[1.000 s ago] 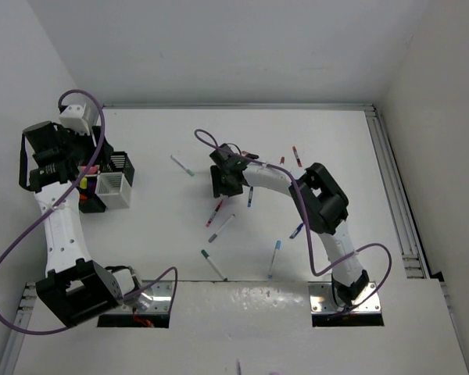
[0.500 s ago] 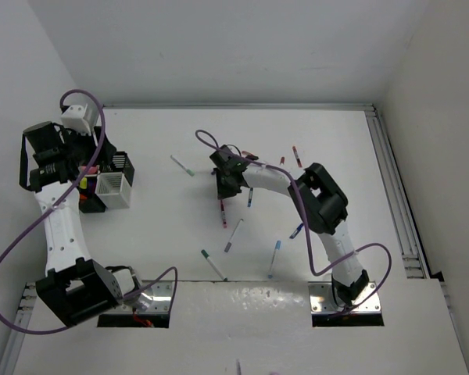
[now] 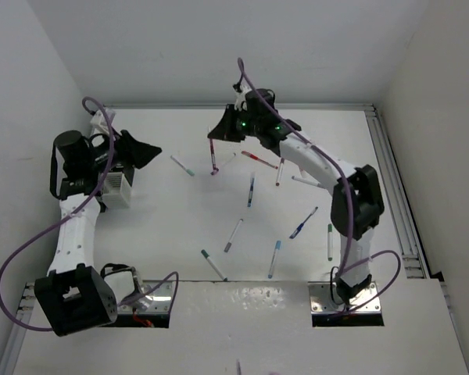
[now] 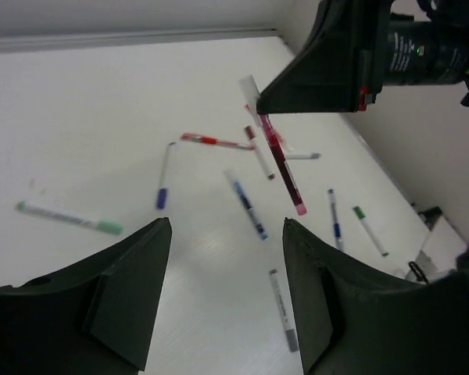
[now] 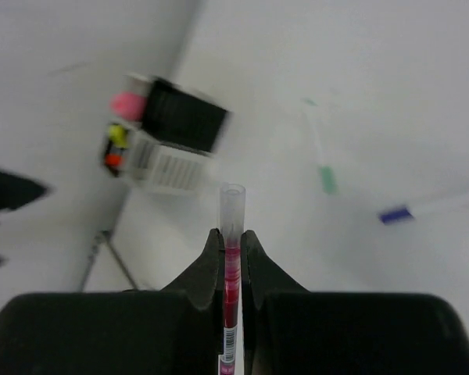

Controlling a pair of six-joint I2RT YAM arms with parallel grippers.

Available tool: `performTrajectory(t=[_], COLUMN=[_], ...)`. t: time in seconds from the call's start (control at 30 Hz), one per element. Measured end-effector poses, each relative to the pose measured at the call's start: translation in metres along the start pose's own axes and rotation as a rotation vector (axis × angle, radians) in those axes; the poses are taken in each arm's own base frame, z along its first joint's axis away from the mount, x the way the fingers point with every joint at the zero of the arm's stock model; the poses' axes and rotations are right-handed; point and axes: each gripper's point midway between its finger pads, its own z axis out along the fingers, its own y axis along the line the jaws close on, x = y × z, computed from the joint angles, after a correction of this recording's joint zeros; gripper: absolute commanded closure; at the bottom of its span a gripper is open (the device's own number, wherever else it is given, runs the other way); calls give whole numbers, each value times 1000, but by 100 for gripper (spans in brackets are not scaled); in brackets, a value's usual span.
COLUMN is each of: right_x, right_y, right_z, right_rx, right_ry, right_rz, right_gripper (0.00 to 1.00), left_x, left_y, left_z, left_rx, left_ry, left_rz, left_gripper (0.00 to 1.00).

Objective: Sort the stationery into containers
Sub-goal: Pick up the pen from the center of the board.

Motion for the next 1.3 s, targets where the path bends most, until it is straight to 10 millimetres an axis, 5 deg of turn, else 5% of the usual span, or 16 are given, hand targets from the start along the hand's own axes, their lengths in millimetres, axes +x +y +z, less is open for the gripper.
performTrajectory(t=[0.1,0.17,0.3,0.6,1.3], right_x=[-25,-24,-6,34,37], right_y=[72,112,155,144,146], right_z=[-35,-56,-79,-67,-63], right_rx=[-226,-346,-479,-452,-425], right_ry=[-84,-104,-103,-43,-60], right_rz=[-114,-198,-348,-538,-593], right_gripper=[100,100,100,100,100], left_x=[-10,-19,-38,-40,-8], left_y=[-32,-45,-65,-97,-94], left_z=[11,14,18,29,43], left_rx=[115,153,203,278,217], left_ry=[-20,-37,-62,-46,25], left_rz=[-14,-31,-81,-184,-156], left_gripper=[43,48,51,51,51])
